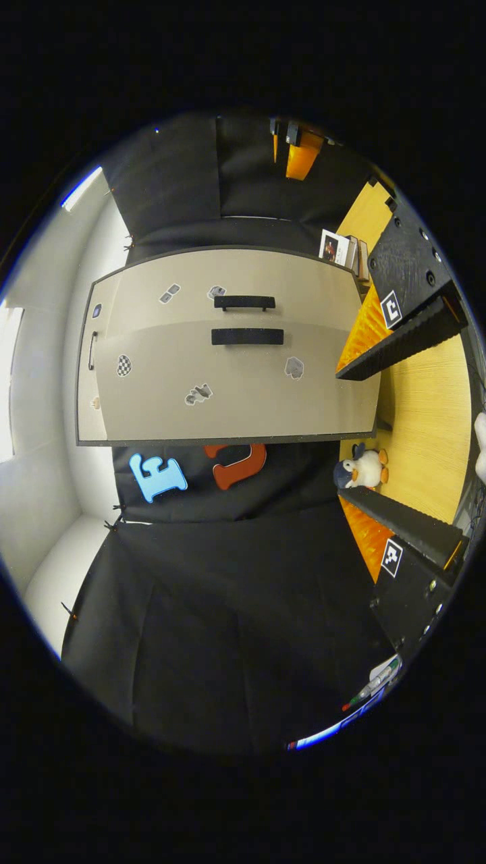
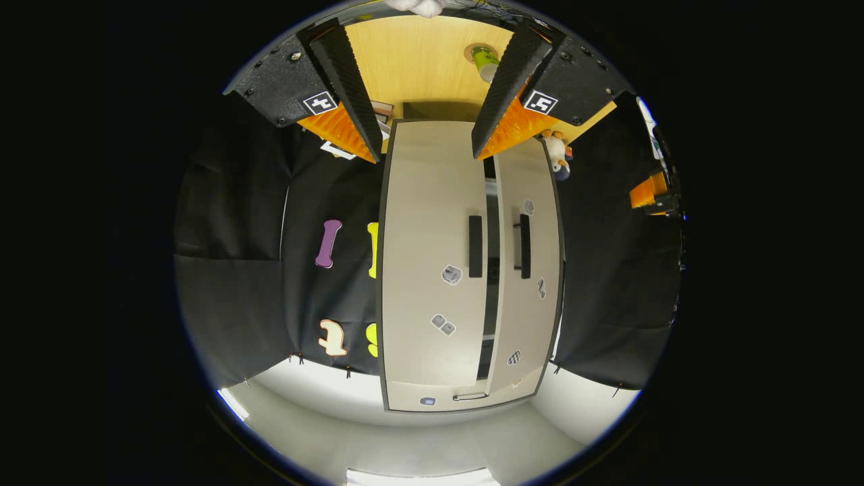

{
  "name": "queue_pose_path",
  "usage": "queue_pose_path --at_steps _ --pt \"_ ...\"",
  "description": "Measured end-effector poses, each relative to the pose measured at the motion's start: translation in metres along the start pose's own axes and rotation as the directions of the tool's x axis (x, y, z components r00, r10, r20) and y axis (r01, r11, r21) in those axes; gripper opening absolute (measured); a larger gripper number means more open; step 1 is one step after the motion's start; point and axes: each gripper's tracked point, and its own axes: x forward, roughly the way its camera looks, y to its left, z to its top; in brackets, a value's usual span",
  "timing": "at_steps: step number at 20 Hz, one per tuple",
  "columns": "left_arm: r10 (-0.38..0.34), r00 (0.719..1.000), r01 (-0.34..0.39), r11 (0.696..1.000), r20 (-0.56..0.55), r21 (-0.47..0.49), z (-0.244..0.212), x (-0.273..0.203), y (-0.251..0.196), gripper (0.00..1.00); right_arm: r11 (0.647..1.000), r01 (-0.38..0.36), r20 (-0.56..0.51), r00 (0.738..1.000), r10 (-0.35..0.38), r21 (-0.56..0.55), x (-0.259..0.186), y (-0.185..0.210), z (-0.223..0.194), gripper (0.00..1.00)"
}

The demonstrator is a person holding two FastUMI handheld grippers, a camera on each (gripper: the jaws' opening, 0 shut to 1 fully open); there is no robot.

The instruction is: Grasp the bottle in the cabinet with the left hand and place it on the coaster, then close the right door with the right hand and the left door with the left hand.

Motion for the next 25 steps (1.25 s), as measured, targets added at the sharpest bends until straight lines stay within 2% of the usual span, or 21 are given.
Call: queue_pose_path --at_steps 3,5,15,25 --pt "-0.029 1.000 0.029 1.000 0.006 0.002 0.000 0.001 -0.013 0.99 1.000 0.004 0.011 1.000 -0.004 -0.014 -0.002 0.001 0.006 0.82" --pt "-0.037 0.999 0.037 0.999 0.002 0.003 -0.001 0.001 -0.014 0.96 1.000 0.001 0.011 1.000 -0.001 -0.016 -0.004 0.004 0.004 0.82" --pt "-0.021 1.000 0.021 1.000 0.005 0.005 0.001 -0.010 -0.007 0.96 1.000 -0.015 0.000 1.000 0.015 -0.003 -0.004 0.012 -0.003 0.82" --pt "-0.067 0.998 0.067 0.998 0.004 0.000 0.000 -0.010 -0.018 0.96 1.000 0.007 0.011 1.000 -0.007 0.003 -0.011 0.007 0.000 0.82"
